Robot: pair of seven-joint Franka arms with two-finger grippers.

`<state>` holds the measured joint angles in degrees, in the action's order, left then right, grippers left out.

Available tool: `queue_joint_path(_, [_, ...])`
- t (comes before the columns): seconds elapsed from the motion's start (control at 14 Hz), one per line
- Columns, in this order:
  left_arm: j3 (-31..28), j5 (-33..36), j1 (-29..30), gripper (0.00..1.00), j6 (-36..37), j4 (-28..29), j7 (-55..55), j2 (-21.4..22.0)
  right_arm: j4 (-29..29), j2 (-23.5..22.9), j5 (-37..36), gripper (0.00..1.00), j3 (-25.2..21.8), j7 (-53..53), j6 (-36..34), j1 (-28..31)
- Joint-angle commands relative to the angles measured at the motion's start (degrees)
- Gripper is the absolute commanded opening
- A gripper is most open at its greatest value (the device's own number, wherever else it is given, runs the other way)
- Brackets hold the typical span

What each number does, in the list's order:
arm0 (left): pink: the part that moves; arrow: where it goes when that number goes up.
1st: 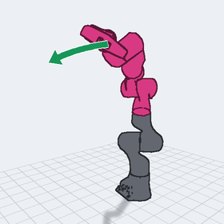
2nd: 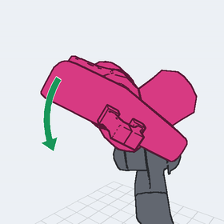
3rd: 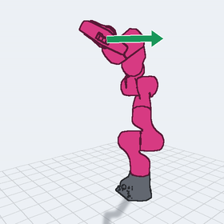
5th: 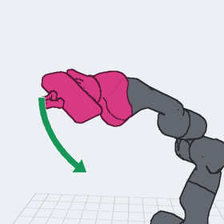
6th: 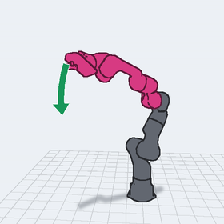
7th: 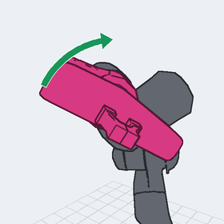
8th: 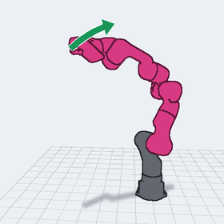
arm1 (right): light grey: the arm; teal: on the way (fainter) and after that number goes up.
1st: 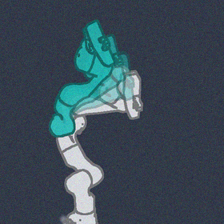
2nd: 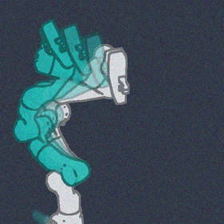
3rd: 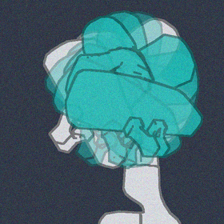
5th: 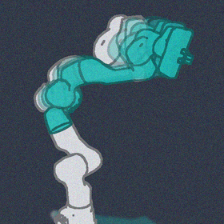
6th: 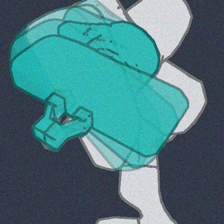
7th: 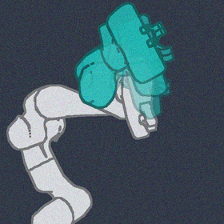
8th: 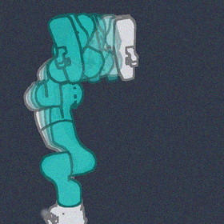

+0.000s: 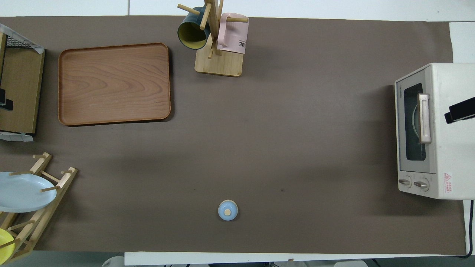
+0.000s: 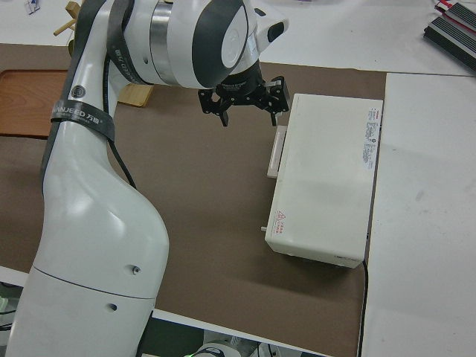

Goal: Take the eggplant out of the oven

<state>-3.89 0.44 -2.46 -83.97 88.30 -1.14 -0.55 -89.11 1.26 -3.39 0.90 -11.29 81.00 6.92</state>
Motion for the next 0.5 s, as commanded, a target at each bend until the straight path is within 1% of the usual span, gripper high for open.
queue_joint_path(0.0, [0.11, -0.52, 0.36, 1.0, -0.14, 1.62, 0.61, 1.43, -1.68, 1.2, 0.92, 1.0, 0.15, 1.0, 1.0, 0.28])
queue_joint_path(0.21, [0.11, -0.52, 0.36, 1.0, -0.14, 1.62, 0.61, 1.43, -1.68, 1.29, 0.92, 1.0, 0.24, 1.09, 1.0, 0.11])
queue_joint_path(0.36, [0.11, -0.52, 0.36, 1.0, -0.14, 1.62, 0.61, 1.43, -4.3, 2.59, 0.92, 1.0, 0.24, 0.22, 1.52, 0.02])
queue_joint_path(0.43, [0.11, -0.52, 0.36, 1.0, -0.14, 1.62, 0.61, 1.52, -4.76, 2.6, 1.01, 0.92, 0.33, -0.66, 3.09, 0.02])
